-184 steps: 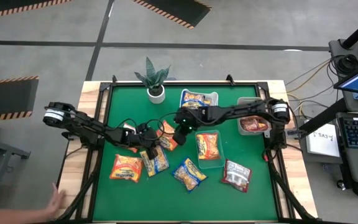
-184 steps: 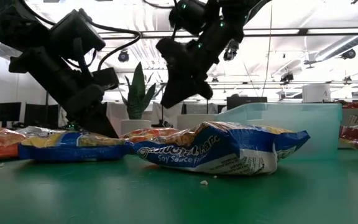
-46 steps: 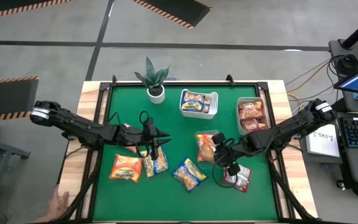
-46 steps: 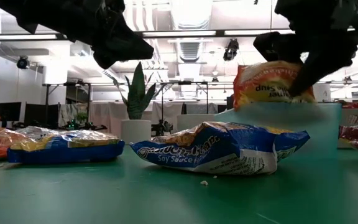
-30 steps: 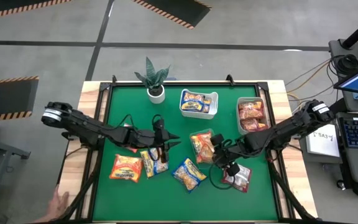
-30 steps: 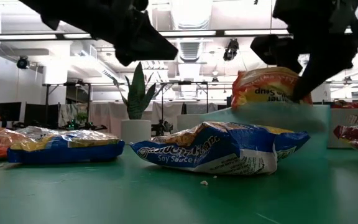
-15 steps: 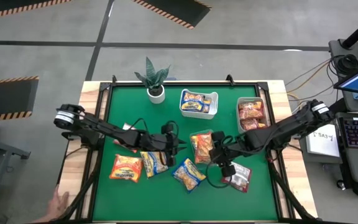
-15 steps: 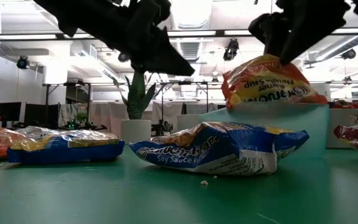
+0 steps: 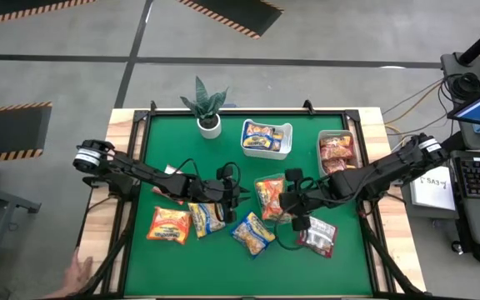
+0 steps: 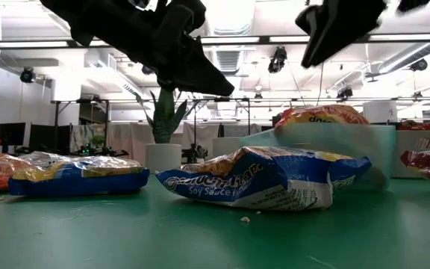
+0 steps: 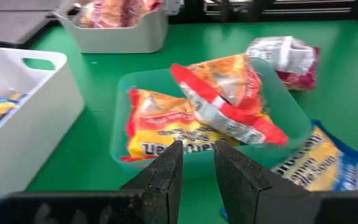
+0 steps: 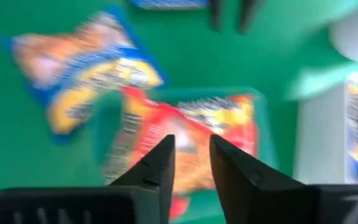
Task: Sort Maruchan noodles
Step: Put the orange noodle pack into the green bin
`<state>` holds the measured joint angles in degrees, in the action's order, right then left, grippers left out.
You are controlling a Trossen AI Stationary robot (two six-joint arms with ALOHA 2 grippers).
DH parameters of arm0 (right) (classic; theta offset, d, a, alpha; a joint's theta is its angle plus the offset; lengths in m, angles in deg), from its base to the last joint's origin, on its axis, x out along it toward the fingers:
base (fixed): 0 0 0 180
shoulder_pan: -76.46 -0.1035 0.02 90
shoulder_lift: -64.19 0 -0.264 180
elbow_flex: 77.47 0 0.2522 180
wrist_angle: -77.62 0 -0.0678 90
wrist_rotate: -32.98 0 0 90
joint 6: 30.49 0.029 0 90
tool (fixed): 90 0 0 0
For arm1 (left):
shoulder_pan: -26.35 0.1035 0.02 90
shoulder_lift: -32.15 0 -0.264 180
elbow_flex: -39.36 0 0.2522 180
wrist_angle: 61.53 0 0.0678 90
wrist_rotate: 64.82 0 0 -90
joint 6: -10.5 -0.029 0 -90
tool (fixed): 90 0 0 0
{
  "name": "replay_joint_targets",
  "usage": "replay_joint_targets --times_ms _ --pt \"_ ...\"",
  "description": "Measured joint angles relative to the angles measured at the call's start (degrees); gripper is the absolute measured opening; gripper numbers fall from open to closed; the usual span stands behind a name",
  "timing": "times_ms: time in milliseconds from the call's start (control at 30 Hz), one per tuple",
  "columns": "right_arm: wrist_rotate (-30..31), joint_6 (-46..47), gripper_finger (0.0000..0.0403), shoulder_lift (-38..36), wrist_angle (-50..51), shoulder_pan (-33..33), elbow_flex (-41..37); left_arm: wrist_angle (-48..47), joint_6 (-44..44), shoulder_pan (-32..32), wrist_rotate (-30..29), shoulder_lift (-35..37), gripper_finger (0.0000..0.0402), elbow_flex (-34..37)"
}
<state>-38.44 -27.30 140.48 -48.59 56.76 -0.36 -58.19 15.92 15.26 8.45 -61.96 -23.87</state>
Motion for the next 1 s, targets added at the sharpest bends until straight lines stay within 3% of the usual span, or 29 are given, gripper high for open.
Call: replay_joint_targets --times_ms 233,500,767,1000 --pt "3.8 3.3 0.0014 0.0 -5.8 4.9 -6.7 0.8 0.0 0.0 3.2 -0.5 0.0075 0.0" --pt "1.9 2.2 0.0009 0.0 -16.0 6.2 -10.6 3.8 -1.6 0.0 3.4 -5.0 0.0075 -0.4" --pt "0.9 2.8 0.0009 0.0 -15.9 6.2 -10.7 3.8 -2.9 0.6 3.4 -9.8 0.0075 -4.3" --pt "4.6 3.5 0.0009 -3.1 -6.1 7.1 -7.2 2.3 -3.2 0.6 3.4 -10.2 0.0075 -5.9"
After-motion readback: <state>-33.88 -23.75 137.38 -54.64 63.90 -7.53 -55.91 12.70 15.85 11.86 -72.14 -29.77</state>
